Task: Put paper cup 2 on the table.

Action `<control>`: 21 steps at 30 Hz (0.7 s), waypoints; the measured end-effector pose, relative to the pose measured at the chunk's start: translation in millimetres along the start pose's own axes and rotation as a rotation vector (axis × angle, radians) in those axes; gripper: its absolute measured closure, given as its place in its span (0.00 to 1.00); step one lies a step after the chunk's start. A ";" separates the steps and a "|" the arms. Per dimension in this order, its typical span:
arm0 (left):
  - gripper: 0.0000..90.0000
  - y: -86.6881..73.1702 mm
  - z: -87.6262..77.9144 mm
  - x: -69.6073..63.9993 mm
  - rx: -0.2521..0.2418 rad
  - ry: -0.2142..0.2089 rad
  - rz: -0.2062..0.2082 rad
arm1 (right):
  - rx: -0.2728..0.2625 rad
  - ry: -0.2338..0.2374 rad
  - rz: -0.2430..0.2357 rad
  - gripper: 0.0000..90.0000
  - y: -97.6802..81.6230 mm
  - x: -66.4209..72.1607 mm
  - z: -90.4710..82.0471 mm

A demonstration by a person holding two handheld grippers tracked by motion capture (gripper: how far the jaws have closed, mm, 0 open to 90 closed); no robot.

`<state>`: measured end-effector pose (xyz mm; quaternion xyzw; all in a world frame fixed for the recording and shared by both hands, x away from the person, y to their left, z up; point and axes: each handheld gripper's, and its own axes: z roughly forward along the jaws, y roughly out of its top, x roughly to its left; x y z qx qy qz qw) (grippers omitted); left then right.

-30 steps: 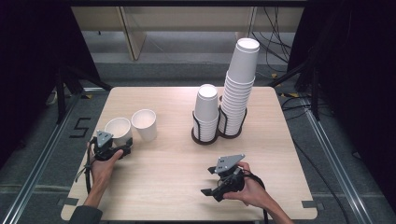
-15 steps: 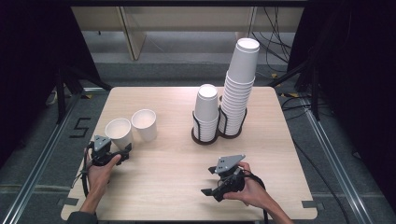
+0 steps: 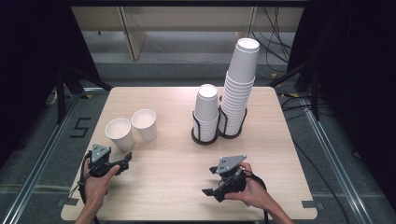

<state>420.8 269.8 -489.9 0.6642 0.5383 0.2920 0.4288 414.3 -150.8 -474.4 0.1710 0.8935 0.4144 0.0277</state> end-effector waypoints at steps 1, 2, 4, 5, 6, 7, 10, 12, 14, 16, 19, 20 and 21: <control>0.16 -1.1 -2.4 -2.9 -0.004 -0.010 0.000 | -0.002 -0.002 0.003 0.20 -0.3 0.1 -0.1; 0.16 -2.3 -5.0 -6.2 -0.007 -0.019 -0.006 | 0.001 -0.003 0.004 0.20 -0.4 0.5 -0.6; 0.16 -5.3 -9.9 -13.1 -0.013 -0.052 -0.020 | -0.002 -0.004 0.004 0.20 -1.0 0.6 -1.0; 0.16 -6.9 -12.3 -17.1 -0.012 -0.065 -0.016 | -0.002 -0.006 0.003 0.20 -1.2 0.4 -1.1; 0.16 -8.6 -14.0 -21.7 -0.017 -0.075 -0.007 | -0.002 -0.007 0.005 0.20 -1.5 0.4 -1.1; 0.16 -9.8 -16.3 -26.6 -0.016 -0.085 0.003 | 0.000 -0.006 0.009 0.20 -1.8 0.4 -1.2; 0.16 -12.5 -23.6 -42.5 -0.025 -0.114 0.029 | -0.002 -0.007 0.011 0.20 -2.6 0.8 -1.6; 0.16 -14.1 -28.7 -52.6 -0.035 -0.140 0.046 | -0.007 -0.011 0.007 0.20 -3.0 0.7 -1.8; 0.16 -15.6 -32.9 -61.6 -0.041 -0.170 0.066 | -0.004 -0.012 0.009 0.20 -3.4 0.8 -2.3; 0.16 -17.5 -37.1 -69.5 -0.043 -0.185 0.088 | -0.009 -0.016 0.007 0.20 -4.1 0.9 -2.1; 0.16 -22.9 -42.2 -80.5 -0.038 -0.209 0.105 | -0.010 -0.014 0.006 0.20 -5.5 1.8 -2.0; 0.16 -25.4 -42.6 -84.2 -0.042 -0.221 0.109 | -0.008 -0.013 0.006 0.20 -5.8 2.1 -2.3; 0.16 -27.5 -44.0 -87.5 -0.034 -0.227 0.114 | -0.006 -0.015 0.005 0.19 -6.0 2.5 -2.4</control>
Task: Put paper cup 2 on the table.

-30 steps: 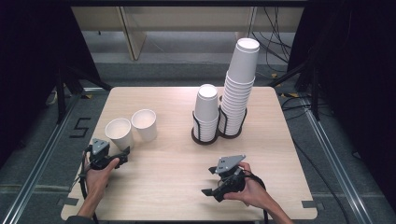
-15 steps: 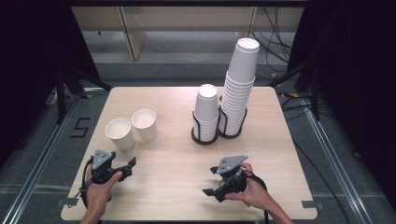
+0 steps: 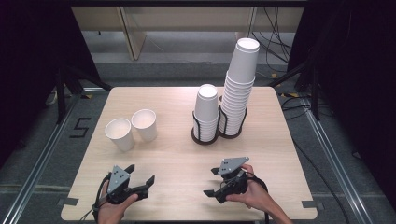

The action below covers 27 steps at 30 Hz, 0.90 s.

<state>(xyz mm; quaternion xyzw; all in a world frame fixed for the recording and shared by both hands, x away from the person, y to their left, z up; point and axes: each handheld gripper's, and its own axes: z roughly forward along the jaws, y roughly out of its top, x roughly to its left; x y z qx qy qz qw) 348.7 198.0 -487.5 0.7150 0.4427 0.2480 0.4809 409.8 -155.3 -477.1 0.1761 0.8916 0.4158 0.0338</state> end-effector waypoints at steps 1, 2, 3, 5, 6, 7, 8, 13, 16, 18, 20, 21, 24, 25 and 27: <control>0.16 -1.4 -0.6 -3.4 0.011 -0.009 0.006 | -0.007 0.005 -0.002 0.19 -0.2 0.0 0.0; 0.16 -3.2 0.0 -6.5 0.010 -0.031 -0.002 | -0.004 0.001 0.010 0.19 -0.5 0.9 -0.9; 0.16 -4.8 -0.2 -9.3 0.011 -0.052 -0.019 | -0.001 -0.001 0.018 0.19 -0.7 1.4 -1.9; 0.16 -7.1 -0.9 -13.0 0.016 -0.091 -0.042 | -0.011 -0.002 0.014 0.19 -1.2 1.1 -2.8; 0.16 -7.7 -2.3 -15.0 0.023 -0.090 -0.041 | -0.014 -0.004 0.015 0.19 -1.7 0.9 -3.3; 0.16 -8.5 -2.5 -17.2 0.021 -0.088 -0.032 | -0.013 -0.002 0.020 0.19 -2.1 0.8 -4.2; 0.16 -9.7 -2.4 -18.7 0.021 -0.095 -0.017 | -0.019 -0.006 0.019 0.19 -2.6 0.6 -4.8; 0.16 -15.5 0.4 -32.1 0.063 -0.116 0.020 | -0.022 -0.001 0.026 0.19 -5.8 3.7 -6.7; 0.16 -17.0 0.8 -41.4 0.063 -0.155 0.042 | -0.020 0.003 0.028 0.19 -8.1 6.0 -7.8; 0.16 -17.4 -0.4 -47.0 0.071 -0.160 0.069 | -0.019 0.005 0.025 0.19 -10.1 7.5 -8.4; 0.16 -17.4 -0.5 -50.6 0.078 -0.170 0.091 | -0.020 0.001 0.021 0.19 -11.7 8.3 -8.9; 0.16 -17.5 -0.6 -52.1 0.082 -0.170 0.107 | -0.019 0.000 0.025 0.19 -12.6 8.8 -9.4; 0.16 -17.7 0.4 -55.1 0.090 -0.176 0.127 | -0.013 -0.001 0.022 0.19 -15.0 9.9 -10.2; 0.16 -18.0 1.6 -55.0 0.087 -0.184 0.129 | -0.007 -0.005 0.029 0.19 -15.8 10.9 -10.6; 0.16 -17.9 2.1 -54.1 0.100 -0.181 0.139 | -0.006 -0.004 0.021 0.19 -17.0 11.6 -10.7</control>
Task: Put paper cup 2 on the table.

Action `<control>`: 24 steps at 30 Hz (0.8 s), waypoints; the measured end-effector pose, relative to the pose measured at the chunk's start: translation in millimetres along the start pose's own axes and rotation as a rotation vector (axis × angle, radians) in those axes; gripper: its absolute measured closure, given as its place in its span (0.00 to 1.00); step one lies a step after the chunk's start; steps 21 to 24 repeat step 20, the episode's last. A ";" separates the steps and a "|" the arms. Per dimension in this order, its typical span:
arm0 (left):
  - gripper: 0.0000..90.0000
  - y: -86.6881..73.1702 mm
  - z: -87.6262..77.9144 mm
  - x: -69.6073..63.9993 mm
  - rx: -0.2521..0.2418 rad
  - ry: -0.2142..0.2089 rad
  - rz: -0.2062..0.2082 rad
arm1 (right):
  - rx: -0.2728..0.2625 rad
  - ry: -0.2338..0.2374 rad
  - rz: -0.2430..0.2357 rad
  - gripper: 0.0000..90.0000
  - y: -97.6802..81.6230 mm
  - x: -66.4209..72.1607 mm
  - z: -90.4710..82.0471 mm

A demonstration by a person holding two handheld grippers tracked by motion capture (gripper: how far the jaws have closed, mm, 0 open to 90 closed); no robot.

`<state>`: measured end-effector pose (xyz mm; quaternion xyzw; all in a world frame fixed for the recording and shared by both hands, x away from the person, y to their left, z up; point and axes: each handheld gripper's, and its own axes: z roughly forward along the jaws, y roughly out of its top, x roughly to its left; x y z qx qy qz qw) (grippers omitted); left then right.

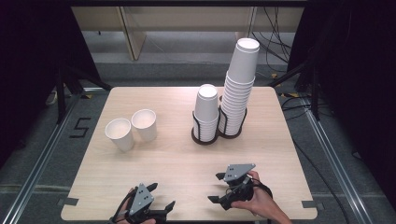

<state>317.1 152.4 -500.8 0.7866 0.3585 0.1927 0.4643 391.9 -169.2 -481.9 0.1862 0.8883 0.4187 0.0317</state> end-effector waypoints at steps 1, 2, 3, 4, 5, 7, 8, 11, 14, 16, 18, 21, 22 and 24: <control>0.16 0.2 0.0 0.4 0.005 -0.006 -0.002 | 0.002 -0.001 0.002 0.19 -0.8 1.0 0.3; 0.16 0.1 0.5 0.1 0.000 0.000 -0.005 | 0.008 0.002 0.000 0.19 -1.3 1.7 0.4; 0.16 0.2 0.5 0.3 0.000 0.001 -0.004 | 0.011 0.000 -0.007 0.19 -1.9 1.9 0.8; 0.16 0.4 0.3 0.7 0.001 0.001 -0.003 | 0.011 -0.002 -0.008 0.19 -2.3 2.3 1.0; 0.16 0.8 -0.4 0.8 0.006 0.004 0.000 | 0.012 -0.008 -0.013 0.19 -2.5 2.4 0.7; 0.16 1.0 -0.2 0.8 0.001 0.004 -0.004 | 0.023 0.001 -0.005 0.19 -3.1 3.4 1.1; 0.16 1.0 -0.4 1.0 0.004 0.004 -0.001 | 0.020 -0.005 -0.014 0.19 -3.3 3.2 1.3; 0.16 1.3 -0.1 1.1 0.006 0.003 0.001 | 0.025 -0.003 -0.015 0.19 -3.7 3.4 1.8; 0.16 1.1 0.8 1.5 0.001 0.001 0.004 | 0.031 -0.001 -0.009 0.19 -4.2 3.6 1.9; 0.16 1.1 0.6 2.1 0.013 0.004 0.005 | 0.032 -0.002 -0.013 0.19 -4.4 3.3 2.1; 0.16 0.6 1.6 3.0 0.023 0.007 0.003 | 0.029 -0.007 -0.015 0.19 -4.8 3.3 1.9; 0.16 0.0 3.0 4.2 0.031 0.012 -0.009 | 0.028 -0.009 -0.012 0.18 -5.3 3.2 1.1; 0.16 0.0 3.0 4.2 0.031 0.012 -0.009 | 0.028 -0.009 -0.012 0.18 -5.3 3.2 1.1; 0.16 0.0 3.0 4.2 0.031 0.012 -0.009 | 0.028 -0.009 -0.012 0.18 -5.3 3.2 1.1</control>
